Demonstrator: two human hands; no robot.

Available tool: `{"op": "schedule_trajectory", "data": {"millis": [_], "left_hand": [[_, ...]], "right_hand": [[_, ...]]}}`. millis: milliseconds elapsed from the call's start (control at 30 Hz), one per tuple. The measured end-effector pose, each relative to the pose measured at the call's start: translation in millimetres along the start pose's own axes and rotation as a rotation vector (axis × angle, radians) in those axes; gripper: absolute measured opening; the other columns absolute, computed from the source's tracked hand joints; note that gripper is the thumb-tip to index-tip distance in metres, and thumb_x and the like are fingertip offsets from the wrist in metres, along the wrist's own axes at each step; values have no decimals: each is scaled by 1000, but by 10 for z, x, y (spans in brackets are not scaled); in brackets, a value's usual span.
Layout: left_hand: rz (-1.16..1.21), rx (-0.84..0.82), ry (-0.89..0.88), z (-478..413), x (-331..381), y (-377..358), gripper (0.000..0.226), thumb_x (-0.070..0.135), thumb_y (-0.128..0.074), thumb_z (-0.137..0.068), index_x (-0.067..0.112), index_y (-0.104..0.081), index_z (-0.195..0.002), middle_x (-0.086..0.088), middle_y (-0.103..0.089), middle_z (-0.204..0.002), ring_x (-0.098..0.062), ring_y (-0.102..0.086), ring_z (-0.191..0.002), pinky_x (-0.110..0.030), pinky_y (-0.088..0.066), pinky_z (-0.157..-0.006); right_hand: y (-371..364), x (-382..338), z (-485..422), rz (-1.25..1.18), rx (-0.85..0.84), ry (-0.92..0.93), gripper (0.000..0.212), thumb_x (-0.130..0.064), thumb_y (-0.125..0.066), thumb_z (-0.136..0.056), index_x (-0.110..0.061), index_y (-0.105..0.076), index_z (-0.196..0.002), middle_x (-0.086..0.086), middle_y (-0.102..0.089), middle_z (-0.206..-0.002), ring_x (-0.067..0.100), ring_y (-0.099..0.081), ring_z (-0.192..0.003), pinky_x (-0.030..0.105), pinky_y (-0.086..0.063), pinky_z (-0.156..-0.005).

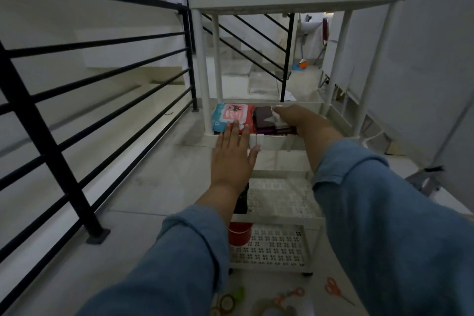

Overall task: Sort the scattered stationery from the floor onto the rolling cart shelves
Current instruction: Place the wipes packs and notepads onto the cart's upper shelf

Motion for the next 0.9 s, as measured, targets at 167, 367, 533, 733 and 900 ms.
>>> {"op": "schedule_trajectory", "data": {"millis": [167,367,533,733,900], "left_hand": [[10,44,-8,-1,9,21,81,55,1,-83,13,-25,-148,-11,-18,-157,-25,-11,-147,-28,6,-112],[24,51,13,1,-4,26,71,54,-4,-91,16,-20,-149,-8,-11,-159,-22,-3,-148,-28,7,-114],[37,33,12,9,-30,12,57,42,-26,-100,19,-14,-150,-5,-4,-159,-19,3,-148,-26,9,-114],[40,41,2,2,-28,-13,64,50,-15,-94,17,-18,-149,-6,-8,-159,-21,-1,-148,-27,8,-114],[43,42,-8,-1,-34,-19,75,57,-3,-87,18,-17,-150,-7,-8,-159,-22,-1,-148,-27,7,-114]], "right_hand": [[161,-31,144,351,-35,76,64,-40,-71,-79,1,-53,-124,15,-57,-113,28,-56,-101,35,-46,-89],[130,-54,177,431,13,171,53,-22,-74,-78,3,-52,-119,17,-58,-119,24,-53,-98,29,-42,-80],[72,-110,140,444,72,214,46,-22,-74,-78,-3,-49,-112,19,-54,-125,27,-52,-105,31,-43,-85],[77,-140,121,509,123,265,61,-25,-77,-76,0,-51,-125,16,-53,-130,28,-51,-119,32,-43,-98],[78,-177,89,566,154,296,57,-21,-81,-71,-3,-60,-121,13,-51,-133,27,-53,-118,36,-46,-100]]}}
Point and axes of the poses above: each hand's wrist, its own z-axis away from the middle knuckle, its own y-axis out of the back of the hand, x = y × z, the point moved 8 cm from there along -z, towards the middle knuckle
